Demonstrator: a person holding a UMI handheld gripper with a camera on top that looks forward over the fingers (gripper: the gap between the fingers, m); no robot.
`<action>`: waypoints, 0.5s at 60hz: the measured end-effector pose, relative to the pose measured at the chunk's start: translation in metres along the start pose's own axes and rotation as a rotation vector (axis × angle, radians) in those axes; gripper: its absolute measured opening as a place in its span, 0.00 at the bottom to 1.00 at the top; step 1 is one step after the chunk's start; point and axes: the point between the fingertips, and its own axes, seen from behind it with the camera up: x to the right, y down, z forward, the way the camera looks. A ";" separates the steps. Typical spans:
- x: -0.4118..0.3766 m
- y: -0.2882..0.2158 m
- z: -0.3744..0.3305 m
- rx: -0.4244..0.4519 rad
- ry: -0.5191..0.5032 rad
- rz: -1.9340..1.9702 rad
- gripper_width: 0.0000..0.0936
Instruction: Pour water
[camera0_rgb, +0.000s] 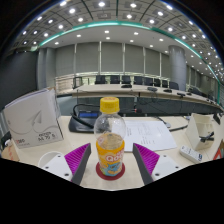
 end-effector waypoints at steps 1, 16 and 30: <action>-0.001 -0.001 -0.006 -0.003 0.001 -0.002 0.93; -0.023 -0.017 -0.134 -0.058 0.040 0.004 0.92; -0.071 -0.007 -0.296 -0.128 0.032 -0.020 0.92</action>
